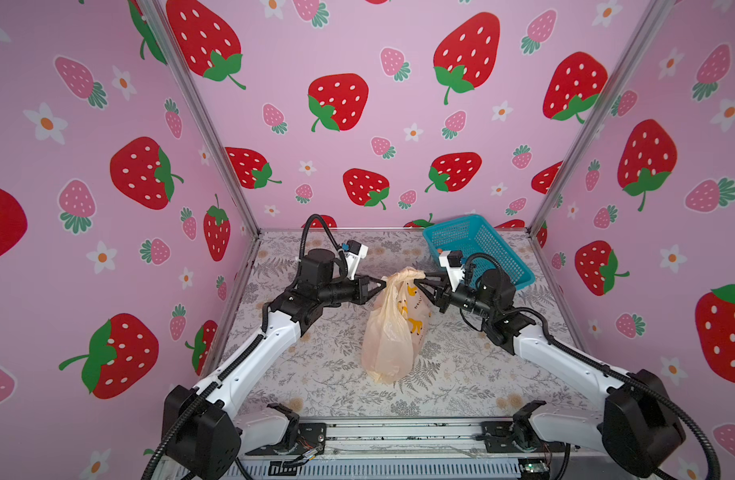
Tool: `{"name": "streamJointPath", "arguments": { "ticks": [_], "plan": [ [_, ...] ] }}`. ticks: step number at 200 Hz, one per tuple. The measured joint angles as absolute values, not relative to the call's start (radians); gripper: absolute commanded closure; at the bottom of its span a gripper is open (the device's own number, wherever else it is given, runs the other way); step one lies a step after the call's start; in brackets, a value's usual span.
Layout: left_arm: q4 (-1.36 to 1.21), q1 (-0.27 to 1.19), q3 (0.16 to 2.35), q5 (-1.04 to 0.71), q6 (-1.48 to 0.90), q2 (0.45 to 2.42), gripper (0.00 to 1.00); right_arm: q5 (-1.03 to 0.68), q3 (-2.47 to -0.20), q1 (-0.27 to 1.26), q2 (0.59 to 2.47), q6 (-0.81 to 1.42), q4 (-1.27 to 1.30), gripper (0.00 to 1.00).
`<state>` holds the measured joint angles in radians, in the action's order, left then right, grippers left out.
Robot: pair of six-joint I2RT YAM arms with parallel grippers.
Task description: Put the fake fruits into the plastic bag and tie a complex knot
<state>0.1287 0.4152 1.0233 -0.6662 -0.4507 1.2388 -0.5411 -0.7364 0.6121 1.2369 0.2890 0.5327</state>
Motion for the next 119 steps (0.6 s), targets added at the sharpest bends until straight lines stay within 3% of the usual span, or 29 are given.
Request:
{"name": "streamJointPath", "arguments": {
  "ticks": [56, 119],
  "plan": [
    [0.127, 0.415, 1.023, -0.667, -0.451, 1.239, 1.0, -0.541, -0.737, 0.611, 1.237, 0.29, 0.53, 1.0],
    [0.123, 0.415, 1.023, -0.666, -0.451, 1.239, 1.0, -0.526, -0.737, 0.607, 1.225, 0.294, 0.506, 1.0]
  ]
}}
